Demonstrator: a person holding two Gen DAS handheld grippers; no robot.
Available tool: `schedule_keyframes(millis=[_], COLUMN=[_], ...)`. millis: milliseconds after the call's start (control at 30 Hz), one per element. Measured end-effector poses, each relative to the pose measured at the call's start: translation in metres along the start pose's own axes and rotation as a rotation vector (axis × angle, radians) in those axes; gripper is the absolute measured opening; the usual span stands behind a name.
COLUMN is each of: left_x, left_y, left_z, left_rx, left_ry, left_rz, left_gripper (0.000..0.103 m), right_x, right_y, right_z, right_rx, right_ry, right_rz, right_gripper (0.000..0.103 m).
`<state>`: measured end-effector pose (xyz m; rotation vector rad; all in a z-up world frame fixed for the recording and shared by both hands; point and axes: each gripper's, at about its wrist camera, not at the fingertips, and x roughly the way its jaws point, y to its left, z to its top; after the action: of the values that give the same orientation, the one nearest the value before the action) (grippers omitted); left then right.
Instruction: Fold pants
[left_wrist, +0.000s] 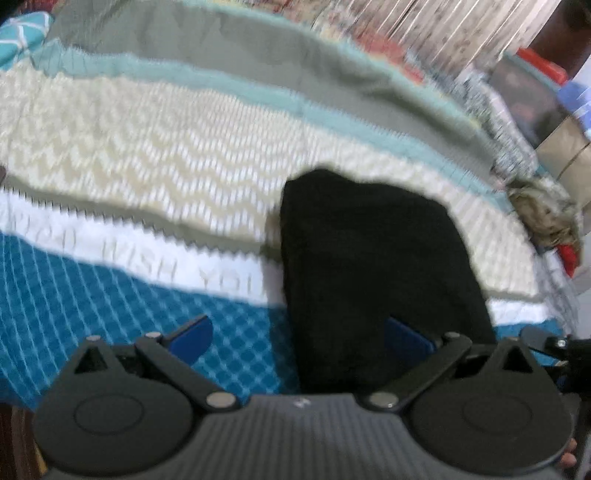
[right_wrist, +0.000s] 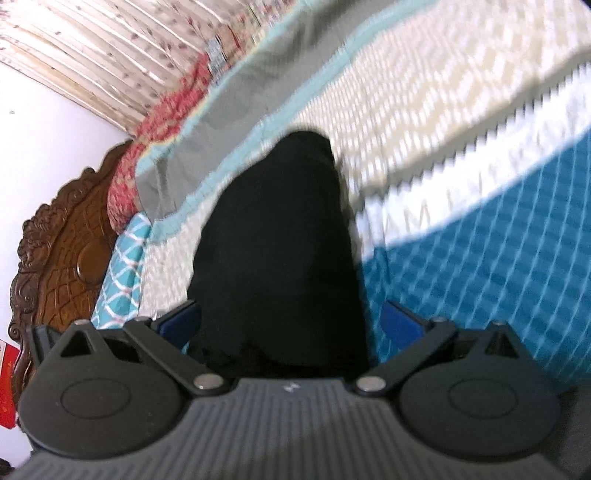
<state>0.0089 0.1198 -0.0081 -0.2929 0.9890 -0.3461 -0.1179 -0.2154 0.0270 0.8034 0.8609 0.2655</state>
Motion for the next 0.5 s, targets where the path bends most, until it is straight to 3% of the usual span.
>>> schedule_keyframes(millis=[100, 267, 300, 400, 500], left_x=[0.002, 0.042, 0.052, 0.078, 0.080], left_y=[0.006, 0.017, 0.019, 0.024, 0.014], left_z=[0.011, 0.020, 0.019, 0.013, 0.002], left_rx=[-0.017, -0.087, -0.108, -0.159, -0.134], left_ry=[-0.002, 0.097, 0.122, 0.169, 0.138], left_rz=[-0.052, -0.134, -0.163, -0.194, -0.231], left_gripper=[0.103, 0.103, 0.103, 0.103, 0.103], right_x=[0.000, 0.018, 0.024, 0.043, 0.068], right_y=[0.004, 0.007, 0.009, 0.008, -0.002], right_z=[0.009, 0.022, 0.024, 0.026, 0.023], right_rx=[-0.027, -0.095, -0.127, -0.177, -0.146], right_ry=[-0.038, -0.030, -0.024, 0.008, 0.095], right_rz=[-0.007, -0.009, -0.019, -0.043, -0.049], right_gripper=[0.103, 0.102, 0.098, 0.091, 0.086])
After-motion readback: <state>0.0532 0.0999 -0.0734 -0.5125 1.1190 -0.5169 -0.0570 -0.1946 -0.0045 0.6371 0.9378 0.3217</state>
